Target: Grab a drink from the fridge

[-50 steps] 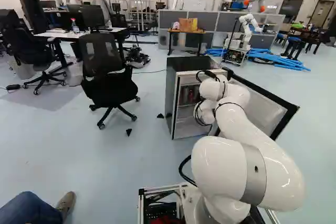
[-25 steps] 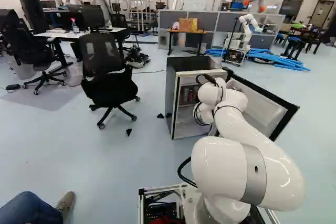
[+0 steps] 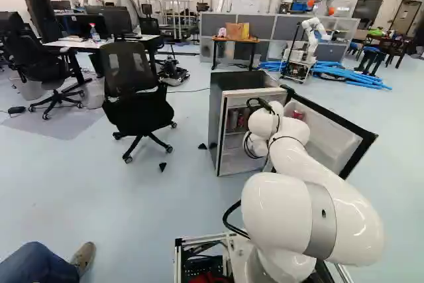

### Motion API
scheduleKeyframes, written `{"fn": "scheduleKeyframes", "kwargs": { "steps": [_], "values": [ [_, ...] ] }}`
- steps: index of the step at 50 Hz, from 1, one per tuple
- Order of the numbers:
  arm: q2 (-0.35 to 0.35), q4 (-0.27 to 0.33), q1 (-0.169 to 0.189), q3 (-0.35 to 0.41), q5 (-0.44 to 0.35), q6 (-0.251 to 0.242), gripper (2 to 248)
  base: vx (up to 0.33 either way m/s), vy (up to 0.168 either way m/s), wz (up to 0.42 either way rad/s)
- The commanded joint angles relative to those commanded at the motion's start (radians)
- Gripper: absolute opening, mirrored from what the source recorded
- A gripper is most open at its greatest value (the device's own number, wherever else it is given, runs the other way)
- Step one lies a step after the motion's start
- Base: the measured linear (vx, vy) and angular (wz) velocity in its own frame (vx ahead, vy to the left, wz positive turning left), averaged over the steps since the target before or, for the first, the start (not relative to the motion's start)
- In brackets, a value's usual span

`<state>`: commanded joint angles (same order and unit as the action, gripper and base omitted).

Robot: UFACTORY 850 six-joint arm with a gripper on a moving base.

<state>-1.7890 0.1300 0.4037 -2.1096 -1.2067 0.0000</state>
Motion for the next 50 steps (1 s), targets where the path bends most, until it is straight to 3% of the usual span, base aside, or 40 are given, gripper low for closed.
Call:
{"fn": "scheduleKeyframes", "kwargs": {
  "steps": [1, 2, 7, 8, 30, 50],
  "values": [
    [0.000, 0.000, 0.000, 0.000, 0.000, 0.000, 151, 0.000, 0.000, 0.000],
    [0.000, 0.000, 0.000, 0.000, 0.000, 0.000, 113, 0.000, 0.000, 0.000],
    [0.000, 0.000, 0.000, 0.000, 0.000, 0.000, 113, 0.000, 0.000, 0.000],
    [0.000, 0.000, 0.000, 0.000, 0.000, 0.000, 93, 0.000, 0.000, 0.000],
    [0.007, 0.000, 0.001, 0.012, 0.000, 0.000, 93, 0.000, 0.000, 0.000],
    [0.097, 0.000, 0.005, 0.165, 0.000, 0.000, 93, 0.000, 0.000, 0.000]
  ]
}}
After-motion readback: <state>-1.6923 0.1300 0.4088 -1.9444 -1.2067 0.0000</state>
